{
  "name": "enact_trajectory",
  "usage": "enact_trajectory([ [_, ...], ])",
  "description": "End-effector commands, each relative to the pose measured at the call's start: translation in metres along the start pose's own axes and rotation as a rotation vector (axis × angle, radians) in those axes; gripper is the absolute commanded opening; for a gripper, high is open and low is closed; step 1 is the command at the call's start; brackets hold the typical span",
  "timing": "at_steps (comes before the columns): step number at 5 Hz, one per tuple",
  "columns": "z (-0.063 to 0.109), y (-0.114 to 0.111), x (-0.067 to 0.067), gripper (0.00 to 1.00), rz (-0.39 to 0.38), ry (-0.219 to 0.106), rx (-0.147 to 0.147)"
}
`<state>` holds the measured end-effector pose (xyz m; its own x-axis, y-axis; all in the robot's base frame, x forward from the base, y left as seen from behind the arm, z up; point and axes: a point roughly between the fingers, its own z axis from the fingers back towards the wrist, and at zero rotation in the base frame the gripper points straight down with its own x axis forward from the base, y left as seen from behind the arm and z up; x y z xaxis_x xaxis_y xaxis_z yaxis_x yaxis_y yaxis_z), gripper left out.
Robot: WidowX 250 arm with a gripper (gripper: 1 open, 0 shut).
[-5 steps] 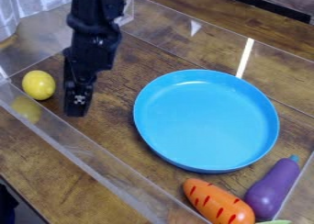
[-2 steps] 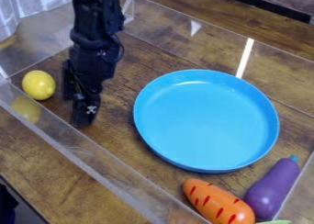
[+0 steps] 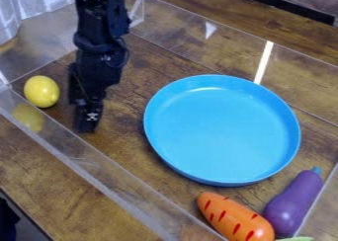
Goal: Put the lemon on the blue tray
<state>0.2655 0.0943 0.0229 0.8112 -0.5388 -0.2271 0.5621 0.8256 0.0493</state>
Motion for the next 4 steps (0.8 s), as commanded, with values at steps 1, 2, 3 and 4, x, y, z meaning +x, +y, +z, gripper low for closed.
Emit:
enact_trajectory([
  [1,0.0025,0.0076,0.0021,1.0,0.018,-0.017,0.023],
  [2,0.0017,0.0094,0.0035,0.0,0.032,-0.018,0.02],
  [3,0.0039,0.0116,0.0009,0.0,0.074,-0.016,0.013],
  [4,0.0089,0.0128,-0.0023,0.0,0.115,-0.012,0.008],
])
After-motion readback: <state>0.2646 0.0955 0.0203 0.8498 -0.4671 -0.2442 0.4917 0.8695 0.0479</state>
